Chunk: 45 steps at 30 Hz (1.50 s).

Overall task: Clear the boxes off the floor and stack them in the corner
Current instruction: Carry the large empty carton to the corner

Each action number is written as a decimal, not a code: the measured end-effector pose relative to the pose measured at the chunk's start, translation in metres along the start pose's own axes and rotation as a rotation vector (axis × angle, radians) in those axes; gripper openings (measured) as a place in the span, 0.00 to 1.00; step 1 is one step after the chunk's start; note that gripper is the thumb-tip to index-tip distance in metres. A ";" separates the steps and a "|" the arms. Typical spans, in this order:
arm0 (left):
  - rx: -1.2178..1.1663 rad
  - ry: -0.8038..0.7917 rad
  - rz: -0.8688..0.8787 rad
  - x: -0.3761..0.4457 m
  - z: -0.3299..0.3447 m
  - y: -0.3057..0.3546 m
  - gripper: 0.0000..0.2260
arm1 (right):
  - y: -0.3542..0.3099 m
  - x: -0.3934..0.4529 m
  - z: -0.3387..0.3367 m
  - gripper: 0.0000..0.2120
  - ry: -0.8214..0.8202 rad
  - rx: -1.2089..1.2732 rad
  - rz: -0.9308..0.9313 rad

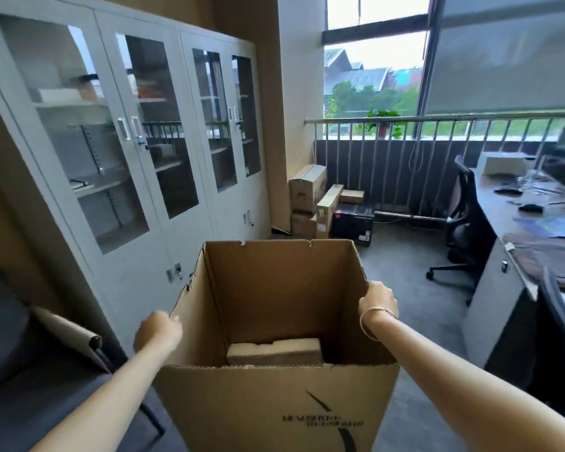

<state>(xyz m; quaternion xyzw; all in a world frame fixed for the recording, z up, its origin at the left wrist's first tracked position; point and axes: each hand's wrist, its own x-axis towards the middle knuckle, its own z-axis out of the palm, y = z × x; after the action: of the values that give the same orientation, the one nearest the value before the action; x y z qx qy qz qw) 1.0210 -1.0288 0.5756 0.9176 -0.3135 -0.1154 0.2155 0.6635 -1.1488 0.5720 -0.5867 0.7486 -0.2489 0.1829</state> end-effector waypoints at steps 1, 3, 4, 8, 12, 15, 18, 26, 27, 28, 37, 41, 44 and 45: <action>-0.023 0.002 0.029 0.024 0.007 0.024 0.14 | -0.006 0.024 0.001 0.15 0.030 0.003 0.021; -0.029 -0.004 0.076 0.063 0.021 0.077 0.14 | -0.014 0.069 0.002 0.15 0.071 0.007 0.069; -0.034 -0.005 0.097 0.075 0.025 0.097 0.14 | -0.016 0.084 0.002 0.14 0.085 0.004 0.084; -0.015 -0.042 0.192 0.131 0.062 0.179 0.13 | -0.010 0.150 0.009 0.15 0.143 -0.018 0.172; -0.001 -0.085 0.308 0.191 0.117 0.278 0.13 | 0.000 0.248 0.016 0.15 0.195 -0.034 0.249; -0.036 -0.116 0.310 0.222 0.158 0.339 0.12 | 0.008 0.322 0.021 0.14 0.205 -0.036 0.274; -0.064 -0.149 0.303 0.256 0.201 0.407 0.12 | 0.011 0.406 0.023 0.13 0.205 -0.041 0.294; -0.075 -0.197 0.293 0.343 0.300 0.579 0.12 | 0.007 0.618 0.010 0.15 0.238 -0.095 0.321; -0.085 -0.221 0.298 0.351 0.308 0.595 0.12 | 0.006 0.636 0.008 0.15 0.233 -0.110 0.320; -0.082 -0.226 0.311 0.367 0.321 0.621 0.12 | 0.005 0.664 0.007 0.14 0.238 -0.125 0.325; -0.100 -0.325 0.425 0.495 0.438 0.855 0.13 | 0.006 0.900 0.002 0.14 0.336 -0.165 0.444; -0.104 -0.332 0.486 0.539 0.467 0.958 0.14 | 0.001 0.991 -0.009 0.13 0.383 -0.173 0.488; -0.101 -0.331 0.515 0.556 0.488 1.015 0.15 | 0.005 1.040 -0.011 0.12 0.407 -0.164 0.526; -0.111 -0.331 0.534 0.564 0.499 1.039 0.15 | 0.008 1.065 -0.011 0.12 0.416 -0.162 0.531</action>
<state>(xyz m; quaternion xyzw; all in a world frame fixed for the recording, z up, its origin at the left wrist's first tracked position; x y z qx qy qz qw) 0.7397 -2.2811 0.5791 0.7585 -0.5674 -0.2193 0.2339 0.3908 -2.1779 0.5955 -0.3207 0.9137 -0.2469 0.0375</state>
